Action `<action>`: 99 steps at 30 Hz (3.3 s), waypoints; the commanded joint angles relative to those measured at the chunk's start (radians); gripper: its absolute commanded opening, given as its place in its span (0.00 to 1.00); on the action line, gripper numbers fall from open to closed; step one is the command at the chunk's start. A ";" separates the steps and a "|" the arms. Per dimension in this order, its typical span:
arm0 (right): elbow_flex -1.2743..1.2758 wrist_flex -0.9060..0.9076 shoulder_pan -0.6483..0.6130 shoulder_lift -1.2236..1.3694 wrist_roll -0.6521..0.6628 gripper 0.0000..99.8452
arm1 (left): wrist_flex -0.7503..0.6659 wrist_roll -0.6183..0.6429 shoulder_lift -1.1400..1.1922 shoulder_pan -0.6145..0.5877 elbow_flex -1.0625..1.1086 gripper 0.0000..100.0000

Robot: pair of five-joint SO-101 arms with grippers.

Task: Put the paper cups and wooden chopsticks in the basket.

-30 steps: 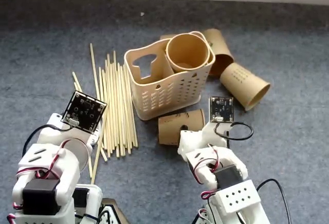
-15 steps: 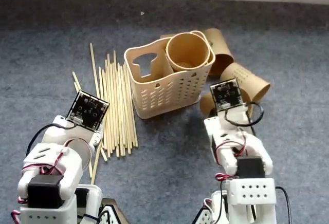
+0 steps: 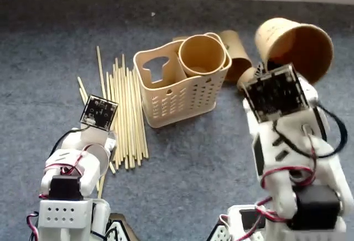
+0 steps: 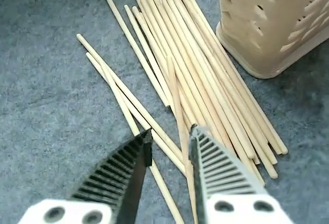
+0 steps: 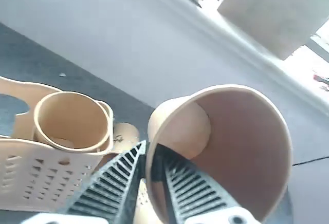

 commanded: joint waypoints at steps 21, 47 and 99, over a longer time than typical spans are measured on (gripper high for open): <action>-1.064 0.562 -0.274 0.967 -0.250 0.01 | -0.048 0.008 -0.007 -0.013 0.033 0.15; -0.917 0.596 -0.326 0.964 -0.315 0.29 | -0.052 0.008 -0.007 -0.010 0.045 0.15; -0.300 0.151 0.240 0.972 -0.695 0.29 | -0.049 0.008 -0.007 -0.007 0.047 0.15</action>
